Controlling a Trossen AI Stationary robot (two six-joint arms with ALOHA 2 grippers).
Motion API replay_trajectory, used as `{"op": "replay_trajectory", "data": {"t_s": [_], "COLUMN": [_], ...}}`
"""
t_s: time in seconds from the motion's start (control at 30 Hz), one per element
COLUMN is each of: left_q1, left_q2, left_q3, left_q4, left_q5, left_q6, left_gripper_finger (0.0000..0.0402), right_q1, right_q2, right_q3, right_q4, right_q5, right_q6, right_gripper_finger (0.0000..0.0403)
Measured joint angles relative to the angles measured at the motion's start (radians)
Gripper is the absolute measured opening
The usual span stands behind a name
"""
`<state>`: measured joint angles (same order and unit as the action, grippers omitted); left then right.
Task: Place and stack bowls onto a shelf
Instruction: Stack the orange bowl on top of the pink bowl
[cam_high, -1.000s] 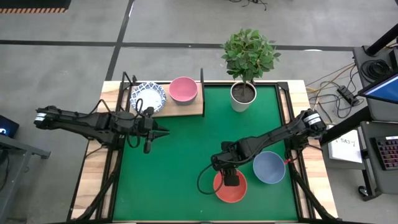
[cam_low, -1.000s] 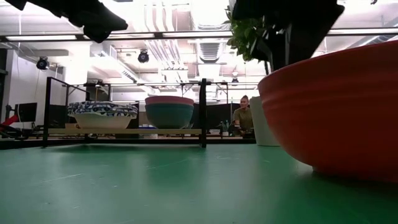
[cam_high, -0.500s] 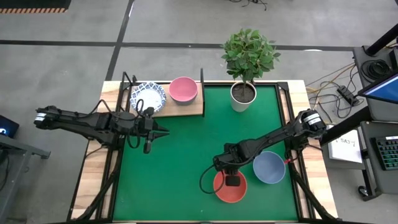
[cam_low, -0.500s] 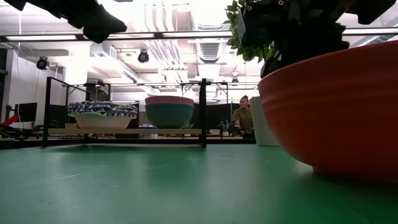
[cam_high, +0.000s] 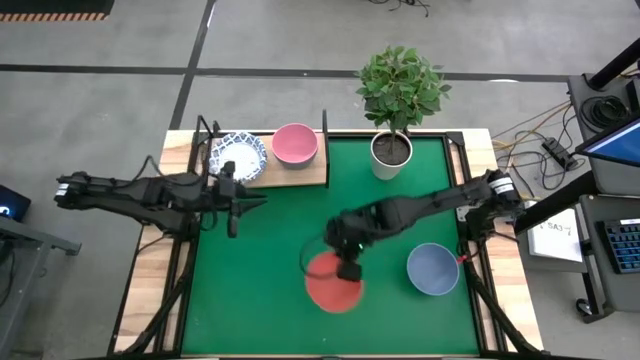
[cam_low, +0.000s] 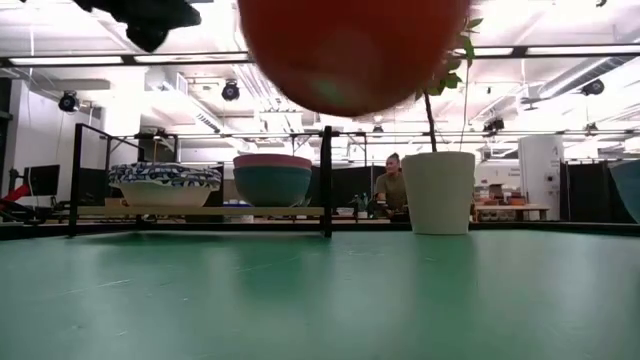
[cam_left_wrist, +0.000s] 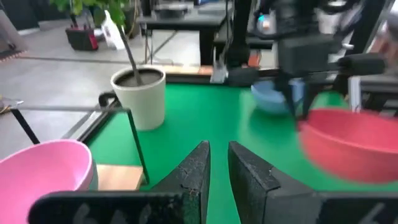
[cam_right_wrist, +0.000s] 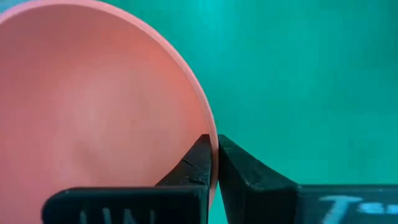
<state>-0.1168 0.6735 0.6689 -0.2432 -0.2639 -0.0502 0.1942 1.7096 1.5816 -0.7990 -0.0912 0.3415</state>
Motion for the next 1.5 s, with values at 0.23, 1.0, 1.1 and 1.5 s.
{"op": "replay_trajectory", "data": {"t_s": [0.23,1.0,1.1,1.5], "left_q1": [-0.003,-0.003,-0.003,-0.003], "left_q2": [-0.152,-0.356,-0.361,-0.361], "left_q3": [-0.043,-0.109,-0.11,-0.112], "left_q4": [-0.001,-0.028,-0.036,-0.035], "left_q5": [0.0,0.001,0.001,0.001], "left_q6": [-0.019,-0.01,-0.005,0.004], "left_gripper_finger": [0.004,0.004,0.004,0.004], "right_q1": [-0.147,-0.511,-0.521,-0.553], "right_q2": [0.006,0.35,0.344,0.42], "right_q3": [0.213,0.693,0.675,0.656], "right_q4": [0.035,0.023,0.005,0.026], "right_q5": [0.341,0.495,0.495,0.519], "right_q6": [-0.104,-0.155,-0.124,-0.116], "right_gripper_finger": [0.0009,0.0009,0.0009,0.0009]}}
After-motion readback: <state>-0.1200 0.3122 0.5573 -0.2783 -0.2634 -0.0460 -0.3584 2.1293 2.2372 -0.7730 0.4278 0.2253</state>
